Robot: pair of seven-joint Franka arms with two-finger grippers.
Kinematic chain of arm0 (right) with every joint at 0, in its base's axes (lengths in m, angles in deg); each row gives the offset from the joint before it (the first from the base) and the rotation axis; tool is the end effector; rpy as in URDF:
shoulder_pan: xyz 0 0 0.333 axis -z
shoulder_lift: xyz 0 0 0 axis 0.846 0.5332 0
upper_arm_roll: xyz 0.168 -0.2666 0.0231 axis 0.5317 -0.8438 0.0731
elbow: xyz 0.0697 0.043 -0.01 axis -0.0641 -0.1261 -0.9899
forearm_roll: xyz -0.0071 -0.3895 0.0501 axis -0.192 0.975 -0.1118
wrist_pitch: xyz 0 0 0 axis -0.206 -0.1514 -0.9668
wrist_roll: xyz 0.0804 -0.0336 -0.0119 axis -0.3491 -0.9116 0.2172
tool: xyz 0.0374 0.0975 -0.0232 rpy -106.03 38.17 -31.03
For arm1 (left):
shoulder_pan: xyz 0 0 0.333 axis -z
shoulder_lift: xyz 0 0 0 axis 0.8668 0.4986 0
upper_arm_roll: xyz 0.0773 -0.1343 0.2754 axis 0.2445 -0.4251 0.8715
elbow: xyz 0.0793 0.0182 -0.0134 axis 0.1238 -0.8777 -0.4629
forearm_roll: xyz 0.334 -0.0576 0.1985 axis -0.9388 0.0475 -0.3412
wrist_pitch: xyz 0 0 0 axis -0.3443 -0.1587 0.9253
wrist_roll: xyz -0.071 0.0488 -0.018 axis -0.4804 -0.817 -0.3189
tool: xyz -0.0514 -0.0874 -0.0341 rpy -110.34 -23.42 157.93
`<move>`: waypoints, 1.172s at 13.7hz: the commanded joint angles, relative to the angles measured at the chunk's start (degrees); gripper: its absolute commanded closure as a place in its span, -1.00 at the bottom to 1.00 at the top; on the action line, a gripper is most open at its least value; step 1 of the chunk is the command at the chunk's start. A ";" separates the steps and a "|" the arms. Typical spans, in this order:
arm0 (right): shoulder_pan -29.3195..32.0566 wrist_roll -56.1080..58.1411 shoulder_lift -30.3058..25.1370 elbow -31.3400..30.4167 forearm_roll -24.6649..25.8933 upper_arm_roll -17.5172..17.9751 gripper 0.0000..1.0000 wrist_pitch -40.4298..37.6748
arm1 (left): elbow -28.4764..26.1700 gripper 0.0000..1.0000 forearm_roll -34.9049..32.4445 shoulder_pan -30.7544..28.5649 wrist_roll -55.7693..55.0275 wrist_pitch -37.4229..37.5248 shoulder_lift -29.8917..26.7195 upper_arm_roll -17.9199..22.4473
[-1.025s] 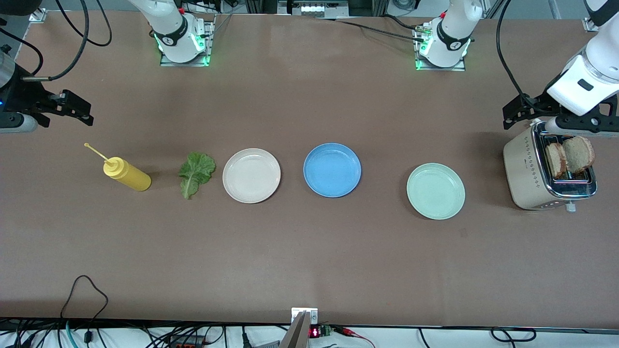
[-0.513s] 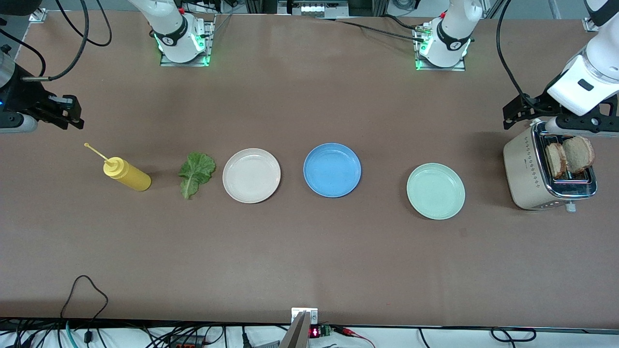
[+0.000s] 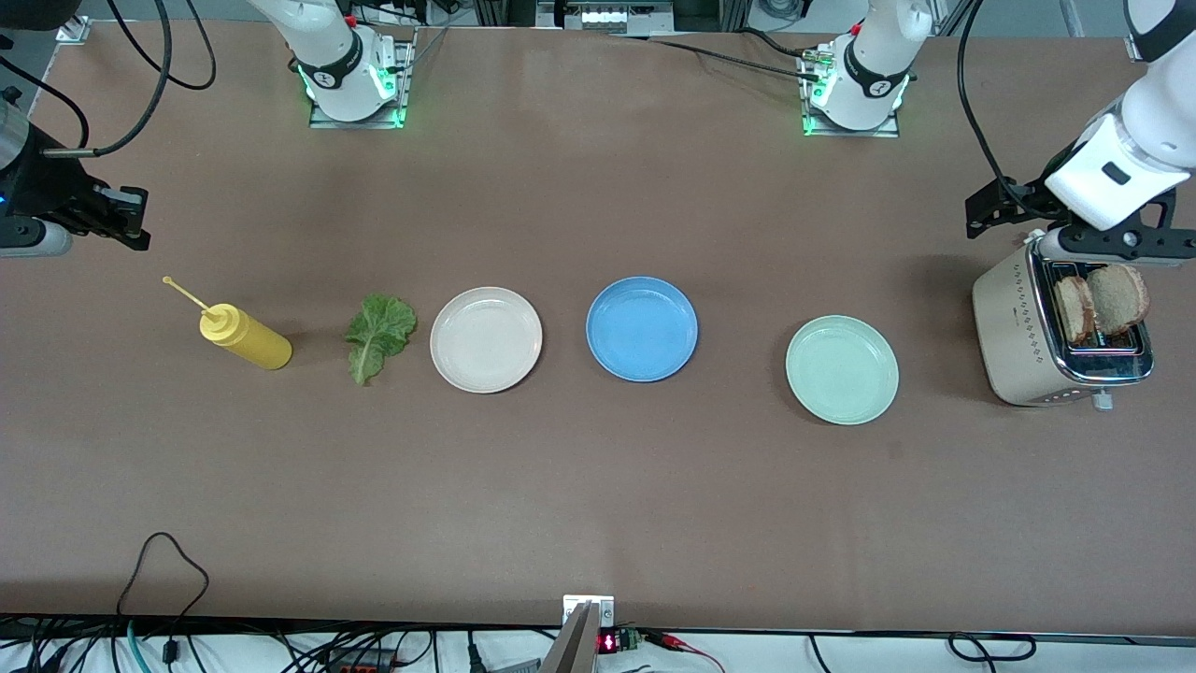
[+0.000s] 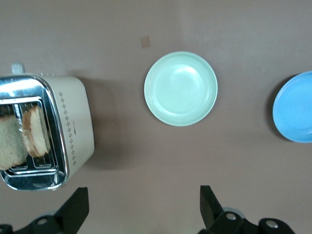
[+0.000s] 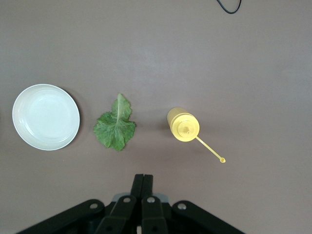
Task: Make sandwich in blue plate with both arms
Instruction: 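Reach the left gripper down to the bread slices in the toaster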
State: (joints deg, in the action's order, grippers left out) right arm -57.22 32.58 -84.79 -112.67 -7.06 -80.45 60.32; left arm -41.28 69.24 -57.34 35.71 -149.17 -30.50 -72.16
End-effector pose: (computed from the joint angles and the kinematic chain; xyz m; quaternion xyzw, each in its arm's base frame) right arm 0.5631 0.0173 0.6056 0.9995 0.0289 -0.0003 0.0109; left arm 0.5416 -0.0373 0.5697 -0.9981 0.0236 0.0553 0.0152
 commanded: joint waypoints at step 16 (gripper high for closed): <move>0.41 0.33 -0.67 -0.81 -0.43 0.33 0.13 0.37 | 1.79 -0.99 -12.75 -10.57 9.56 -2.23 12.03 0.57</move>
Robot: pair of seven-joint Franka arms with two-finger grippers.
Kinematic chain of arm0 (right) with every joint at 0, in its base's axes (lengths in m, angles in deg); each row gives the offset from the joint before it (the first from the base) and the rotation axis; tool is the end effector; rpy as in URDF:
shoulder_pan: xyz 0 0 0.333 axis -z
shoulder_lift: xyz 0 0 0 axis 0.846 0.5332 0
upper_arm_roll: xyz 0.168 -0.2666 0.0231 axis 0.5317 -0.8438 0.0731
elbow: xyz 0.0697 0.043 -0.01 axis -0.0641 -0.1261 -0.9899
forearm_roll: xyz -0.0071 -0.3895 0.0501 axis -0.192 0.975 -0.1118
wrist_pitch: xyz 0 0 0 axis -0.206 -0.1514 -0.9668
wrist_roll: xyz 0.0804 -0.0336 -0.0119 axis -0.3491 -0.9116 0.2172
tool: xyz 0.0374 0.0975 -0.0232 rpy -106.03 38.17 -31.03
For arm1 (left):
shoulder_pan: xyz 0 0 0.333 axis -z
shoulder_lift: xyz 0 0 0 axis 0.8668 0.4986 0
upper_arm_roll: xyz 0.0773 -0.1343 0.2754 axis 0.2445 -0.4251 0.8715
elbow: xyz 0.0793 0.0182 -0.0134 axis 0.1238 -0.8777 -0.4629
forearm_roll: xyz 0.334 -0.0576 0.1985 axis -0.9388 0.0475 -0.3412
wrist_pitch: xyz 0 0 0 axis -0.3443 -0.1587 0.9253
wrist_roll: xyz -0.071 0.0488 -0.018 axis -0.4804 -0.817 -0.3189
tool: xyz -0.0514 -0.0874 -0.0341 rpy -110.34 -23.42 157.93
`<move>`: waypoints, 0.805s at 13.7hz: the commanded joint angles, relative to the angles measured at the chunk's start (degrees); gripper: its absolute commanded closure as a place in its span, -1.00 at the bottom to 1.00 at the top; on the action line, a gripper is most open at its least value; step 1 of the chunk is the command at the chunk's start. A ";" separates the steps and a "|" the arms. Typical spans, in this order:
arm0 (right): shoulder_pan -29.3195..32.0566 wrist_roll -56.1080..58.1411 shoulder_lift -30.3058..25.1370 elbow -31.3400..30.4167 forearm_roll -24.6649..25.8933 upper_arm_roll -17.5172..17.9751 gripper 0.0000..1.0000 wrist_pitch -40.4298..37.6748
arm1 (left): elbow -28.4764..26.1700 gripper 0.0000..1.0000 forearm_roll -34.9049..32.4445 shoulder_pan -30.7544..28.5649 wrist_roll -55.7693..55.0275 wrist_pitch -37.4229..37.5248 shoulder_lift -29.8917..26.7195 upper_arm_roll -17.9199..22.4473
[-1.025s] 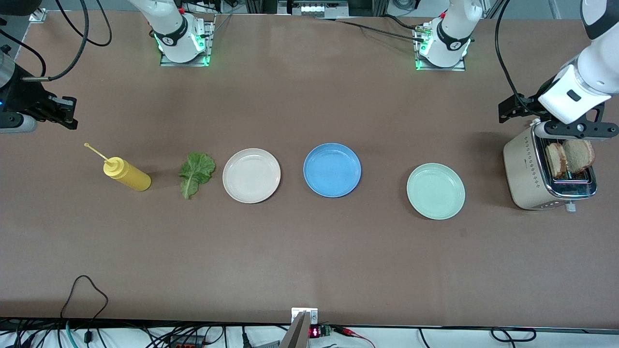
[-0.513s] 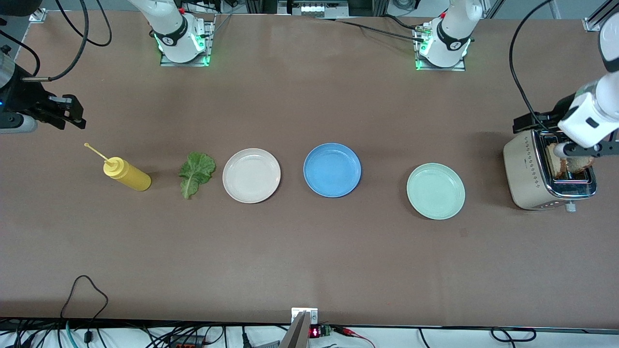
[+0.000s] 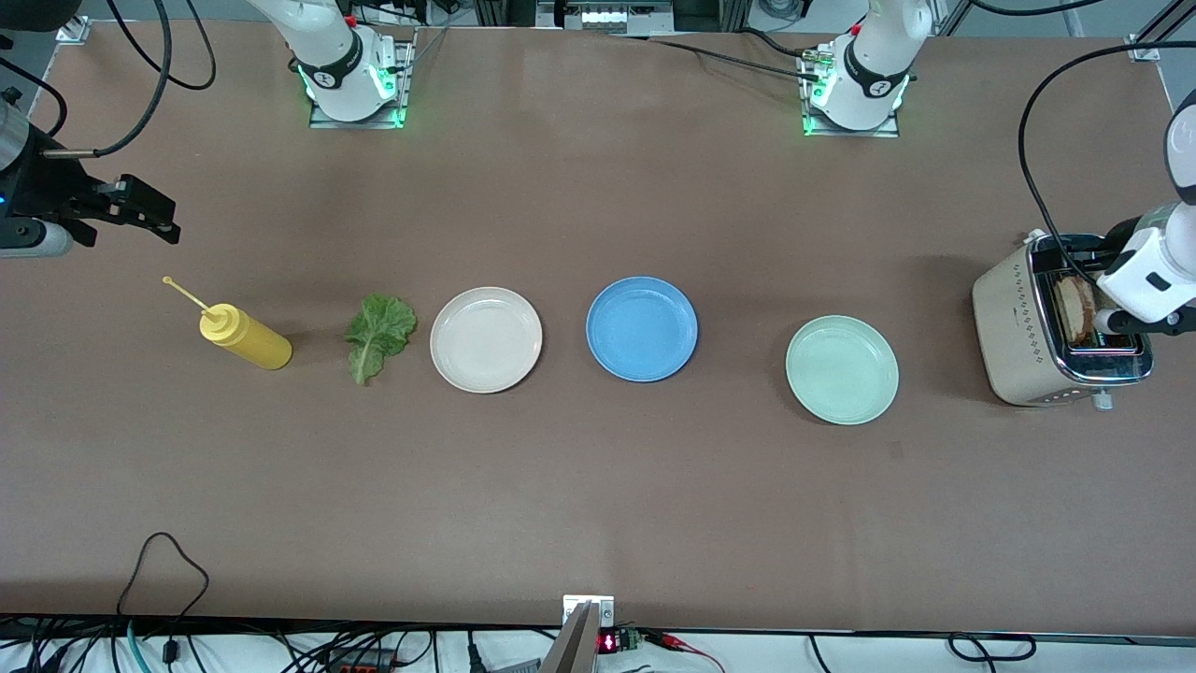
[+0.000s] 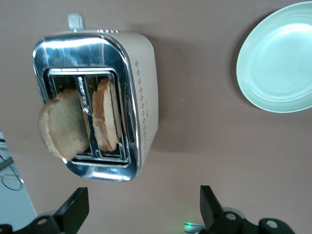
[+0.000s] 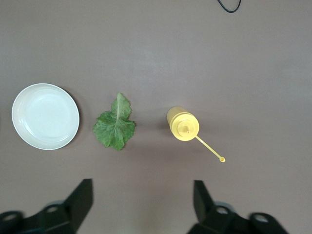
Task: Make sandwich in blue plate with both arms
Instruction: 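Reach the left gripper down to the bread slices in the toaster, then grasp a bread slice with the left gripper and lift it out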
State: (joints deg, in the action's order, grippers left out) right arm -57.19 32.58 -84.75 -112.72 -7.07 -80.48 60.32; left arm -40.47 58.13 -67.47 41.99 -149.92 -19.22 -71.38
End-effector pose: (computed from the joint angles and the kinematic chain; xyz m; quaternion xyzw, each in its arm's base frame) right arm 0.5632 0.0167 0.6048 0.9995 0.0284 -0.0011 0.0108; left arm 0.5768 0.0911 0.4682 -0.9845 0.0005 0.1494 0.0920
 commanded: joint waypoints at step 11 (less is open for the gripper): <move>0.47 0.33 -0.70 -0.76 -2.36 0.27 0.44 0.02 | -15.09 -1.00 -1.65 -5.54 11.99 -26.00 -4.16 -0.39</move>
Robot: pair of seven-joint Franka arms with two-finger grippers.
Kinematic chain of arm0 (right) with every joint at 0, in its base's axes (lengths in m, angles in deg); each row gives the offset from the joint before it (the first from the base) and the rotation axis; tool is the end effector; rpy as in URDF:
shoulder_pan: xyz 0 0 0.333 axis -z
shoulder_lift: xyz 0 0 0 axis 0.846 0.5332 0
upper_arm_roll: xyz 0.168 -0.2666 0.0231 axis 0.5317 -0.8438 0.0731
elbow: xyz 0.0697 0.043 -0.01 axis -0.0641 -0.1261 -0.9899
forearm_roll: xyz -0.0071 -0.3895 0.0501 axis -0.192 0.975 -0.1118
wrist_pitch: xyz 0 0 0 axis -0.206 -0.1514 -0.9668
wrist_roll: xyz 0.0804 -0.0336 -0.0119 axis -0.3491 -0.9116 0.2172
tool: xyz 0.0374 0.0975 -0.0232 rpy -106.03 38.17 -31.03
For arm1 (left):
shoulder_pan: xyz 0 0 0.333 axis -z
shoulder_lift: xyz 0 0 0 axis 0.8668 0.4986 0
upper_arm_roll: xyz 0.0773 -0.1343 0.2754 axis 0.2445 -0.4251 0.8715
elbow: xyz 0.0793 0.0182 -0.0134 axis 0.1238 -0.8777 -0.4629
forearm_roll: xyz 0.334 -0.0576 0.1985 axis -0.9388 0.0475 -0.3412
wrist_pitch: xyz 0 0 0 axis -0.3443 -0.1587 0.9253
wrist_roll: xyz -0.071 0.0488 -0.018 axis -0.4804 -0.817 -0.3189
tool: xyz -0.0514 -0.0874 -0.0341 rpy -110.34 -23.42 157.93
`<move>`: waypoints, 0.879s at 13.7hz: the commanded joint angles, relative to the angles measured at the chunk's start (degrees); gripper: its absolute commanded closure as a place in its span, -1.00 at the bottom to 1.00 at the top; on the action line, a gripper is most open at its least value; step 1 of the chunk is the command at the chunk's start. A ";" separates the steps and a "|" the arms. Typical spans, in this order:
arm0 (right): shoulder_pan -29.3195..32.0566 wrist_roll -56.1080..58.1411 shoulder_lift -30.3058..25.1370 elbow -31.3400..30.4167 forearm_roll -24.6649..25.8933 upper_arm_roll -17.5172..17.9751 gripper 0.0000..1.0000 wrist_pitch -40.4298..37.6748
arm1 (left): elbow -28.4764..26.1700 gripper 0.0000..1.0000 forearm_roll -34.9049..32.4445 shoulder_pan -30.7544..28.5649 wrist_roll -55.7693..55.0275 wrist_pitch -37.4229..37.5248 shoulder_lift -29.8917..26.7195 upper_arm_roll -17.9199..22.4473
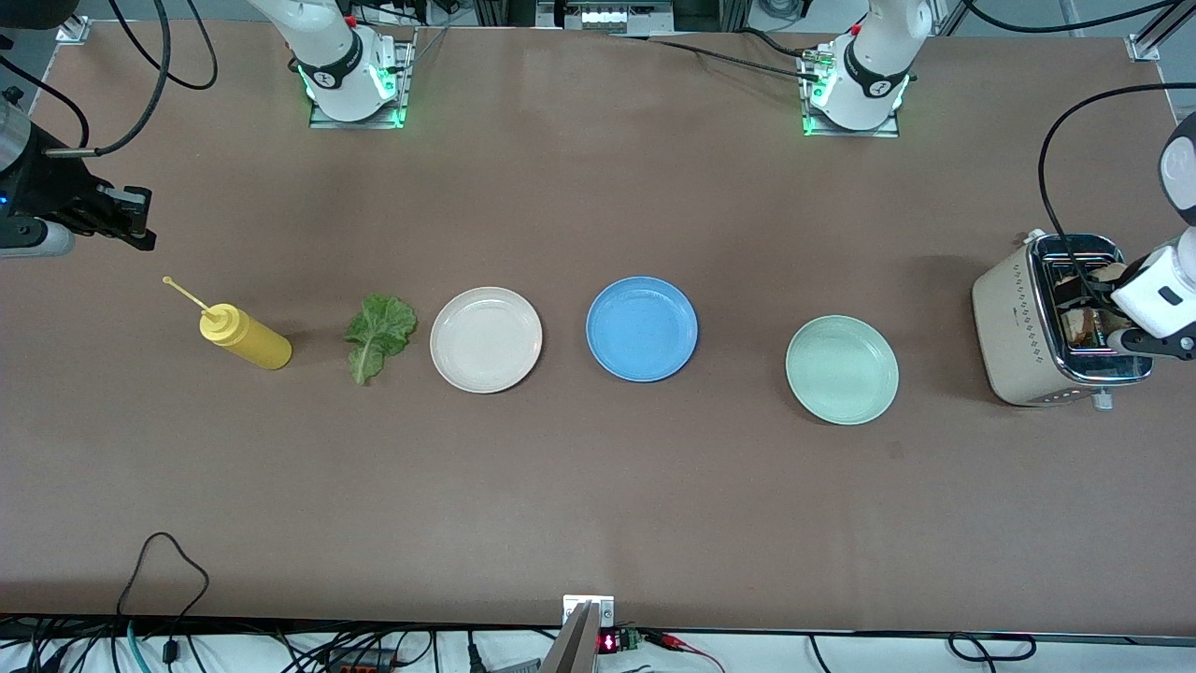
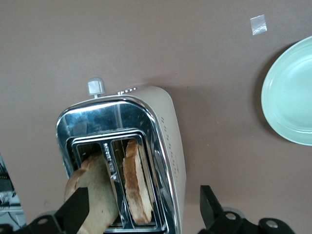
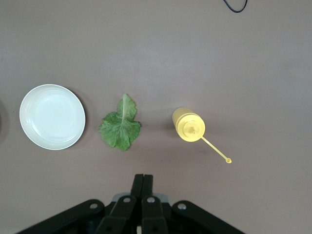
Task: Make sandwich in blue plate with both arms
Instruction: 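Grasp a bread slice with the left gripper and lift it out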
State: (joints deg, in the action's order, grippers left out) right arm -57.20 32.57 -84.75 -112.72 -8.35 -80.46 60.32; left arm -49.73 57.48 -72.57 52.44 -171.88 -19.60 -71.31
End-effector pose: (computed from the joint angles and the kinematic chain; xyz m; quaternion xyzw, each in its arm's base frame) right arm 0.5631 0.0193 0.6047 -0.9996 -0.0281 0.0012 0.0003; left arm 0.5827 0.1376 0.4240 -0.9914 0.0763 0.0498 0.0940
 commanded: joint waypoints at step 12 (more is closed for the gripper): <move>0.82 0.34 -0.62 -0.76 -0.98 0.17 -0.32 0.02 | -13.05 0.67 -0.91 -4.92 1.98 -9.95 -3.79 -0.45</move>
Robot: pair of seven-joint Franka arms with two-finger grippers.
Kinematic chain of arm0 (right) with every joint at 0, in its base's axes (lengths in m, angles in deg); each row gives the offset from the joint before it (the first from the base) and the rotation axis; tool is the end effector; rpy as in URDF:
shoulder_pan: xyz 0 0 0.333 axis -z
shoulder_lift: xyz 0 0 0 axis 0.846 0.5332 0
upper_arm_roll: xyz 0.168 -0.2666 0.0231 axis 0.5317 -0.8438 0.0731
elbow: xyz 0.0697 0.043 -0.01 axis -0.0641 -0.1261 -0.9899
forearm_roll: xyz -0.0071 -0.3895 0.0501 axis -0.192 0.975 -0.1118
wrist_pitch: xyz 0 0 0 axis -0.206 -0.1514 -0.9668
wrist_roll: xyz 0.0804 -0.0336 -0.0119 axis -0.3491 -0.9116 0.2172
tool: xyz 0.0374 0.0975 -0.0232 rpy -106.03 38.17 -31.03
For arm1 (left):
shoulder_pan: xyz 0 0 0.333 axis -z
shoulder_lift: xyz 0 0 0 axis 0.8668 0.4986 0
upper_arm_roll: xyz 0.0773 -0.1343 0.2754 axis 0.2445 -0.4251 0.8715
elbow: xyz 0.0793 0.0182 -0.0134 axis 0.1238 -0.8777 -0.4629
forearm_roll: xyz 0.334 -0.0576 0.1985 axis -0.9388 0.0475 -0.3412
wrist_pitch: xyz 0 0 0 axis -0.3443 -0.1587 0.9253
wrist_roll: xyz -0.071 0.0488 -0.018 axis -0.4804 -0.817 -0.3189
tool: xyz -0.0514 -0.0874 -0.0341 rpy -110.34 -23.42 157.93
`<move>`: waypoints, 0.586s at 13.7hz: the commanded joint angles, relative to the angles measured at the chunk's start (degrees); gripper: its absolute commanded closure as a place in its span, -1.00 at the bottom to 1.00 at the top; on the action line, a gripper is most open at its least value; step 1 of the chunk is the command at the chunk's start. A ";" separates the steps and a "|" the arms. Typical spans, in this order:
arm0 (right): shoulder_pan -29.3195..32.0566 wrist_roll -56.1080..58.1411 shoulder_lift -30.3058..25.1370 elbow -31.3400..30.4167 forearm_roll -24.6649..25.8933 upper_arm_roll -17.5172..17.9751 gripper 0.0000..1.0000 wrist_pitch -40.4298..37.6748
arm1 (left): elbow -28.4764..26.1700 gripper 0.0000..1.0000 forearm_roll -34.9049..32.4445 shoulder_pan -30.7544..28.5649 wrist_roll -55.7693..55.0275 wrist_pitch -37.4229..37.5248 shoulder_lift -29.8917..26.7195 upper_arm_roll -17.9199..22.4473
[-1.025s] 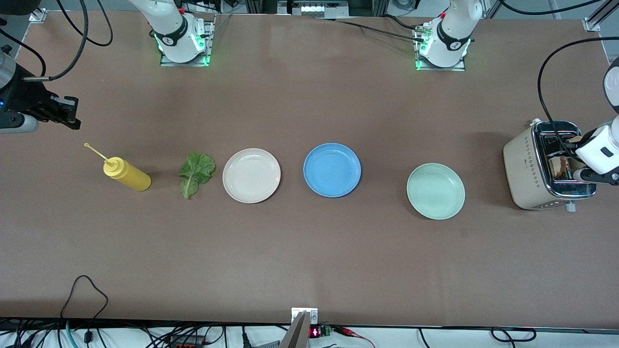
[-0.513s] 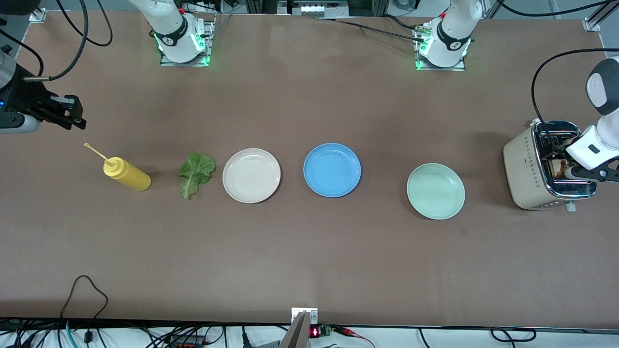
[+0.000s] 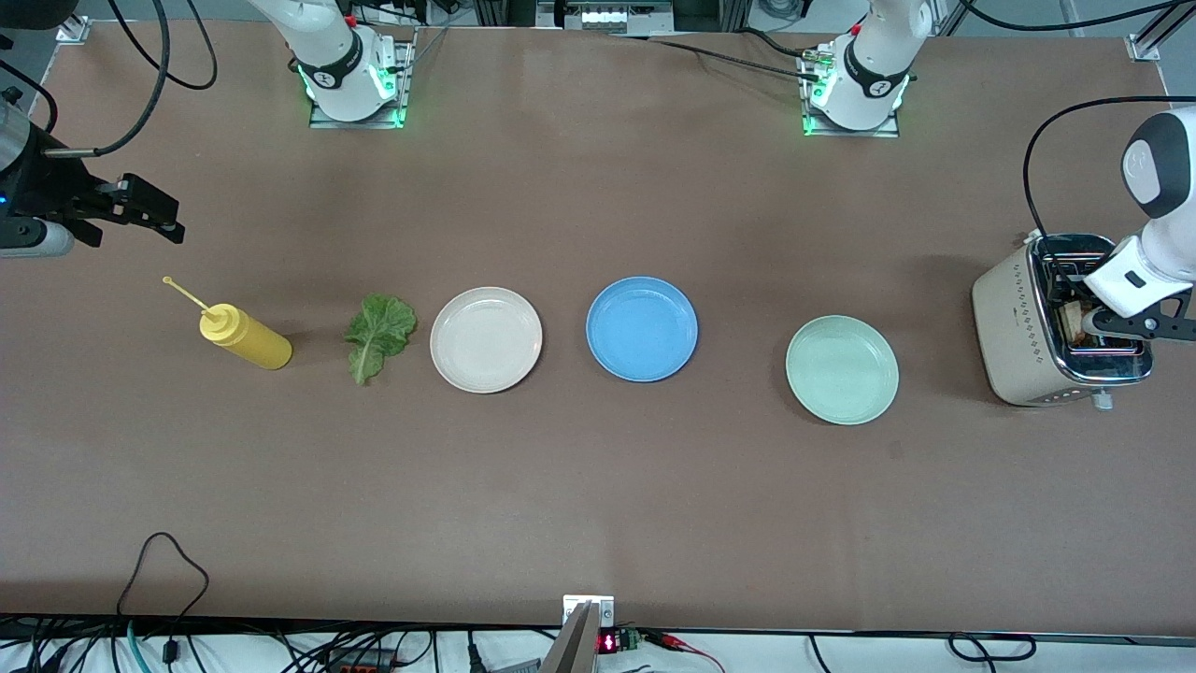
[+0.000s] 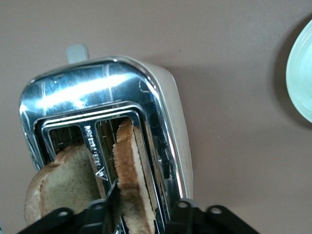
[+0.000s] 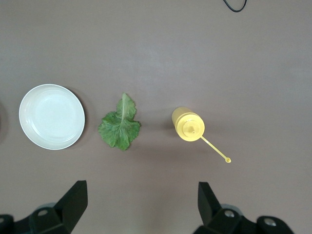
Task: Make sandwich in blue plate with both arms
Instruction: 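Grasp a bread slice with the left gripper and lift it out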
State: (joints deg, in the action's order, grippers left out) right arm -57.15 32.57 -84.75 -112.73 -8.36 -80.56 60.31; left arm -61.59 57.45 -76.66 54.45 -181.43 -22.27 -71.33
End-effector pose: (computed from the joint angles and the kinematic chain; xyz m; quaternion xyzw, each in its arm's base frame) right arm 0.5632 0.0178 0.6046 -0.9996 -0.0268 0.0014 0.0004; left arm 0.5405 0.1646 0.3703 -0.9924 0.0749 0.0492 0.0838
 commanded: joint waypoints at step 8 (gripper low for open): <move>0.86 1.05 -0.62 -0.75 -0.97 0.27 0.92 -0.15 | 2.13 0.83 -0.88 -1.09 0.50 2.48 -0.77 -0.70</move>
State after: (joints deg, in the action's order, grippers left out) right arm -57.11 32.57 -84.75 -112.74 -8.36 -80.60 60.30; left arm -61.13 57.45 -77.18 54.39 -181.28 -22.28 -71.38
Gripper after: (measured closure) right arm 0.899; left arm 0.912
